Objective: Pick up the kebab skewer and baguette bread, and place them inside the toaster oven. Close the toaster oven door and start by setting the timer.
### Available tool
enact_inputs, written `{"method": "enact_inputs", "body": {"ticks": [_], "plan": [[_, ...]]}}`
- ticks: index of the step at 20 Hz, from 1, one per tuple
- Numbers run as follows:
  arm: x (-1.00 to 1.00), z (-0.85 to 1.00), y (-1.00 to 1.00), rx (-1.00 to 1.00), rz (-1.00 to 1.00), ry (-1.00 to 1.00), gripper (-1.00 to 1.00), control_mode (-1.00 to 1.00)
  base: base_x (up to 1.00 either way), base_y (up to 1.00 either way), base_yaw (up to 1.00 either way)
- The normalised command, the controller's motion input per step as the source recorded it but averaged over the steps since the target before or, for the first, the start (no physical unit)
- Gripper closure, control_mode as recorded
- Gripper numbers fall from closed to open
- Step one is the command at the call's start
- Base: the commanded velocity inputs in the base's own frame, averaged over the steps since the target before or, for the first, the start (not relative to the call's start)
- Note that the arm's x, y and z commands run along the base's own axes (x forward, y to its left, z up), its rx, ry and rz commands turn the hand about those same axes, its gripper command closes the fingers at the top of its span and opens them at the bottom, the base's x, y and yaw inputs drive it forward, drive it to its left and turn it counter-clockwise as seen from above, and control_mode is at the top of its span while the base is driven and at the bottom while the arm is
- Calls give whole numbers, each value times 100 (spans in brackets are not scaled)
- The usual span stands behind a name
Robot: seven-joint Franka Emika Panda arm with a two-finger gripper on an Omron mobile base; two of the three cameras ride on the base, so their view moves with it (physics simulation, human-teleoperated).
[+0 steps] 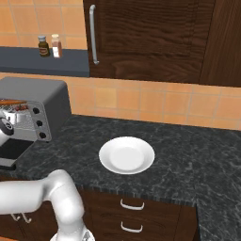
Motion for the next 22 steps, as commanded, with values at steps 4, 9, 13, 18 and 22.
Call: {"method": "enact_inputs", "body": {"ticks": [4, 9, 13, 18, 22], "plan": [[20, 0, 0, 0, 0, 0, -100, -100, 0, 0, 0], [-58, 4, 0, 0, 0, -1, -100, -100, 0, 0, 0], [-100, 17, 0, 0, 0, -3, -100, -100, 0, 0, 0], [-100, 2, 7, 0, -1, 5, -100, -100, 0, 0, 0], [-100, 0, 14, 0, -3, 16, -100, -100, 0, 0, 0]]}}
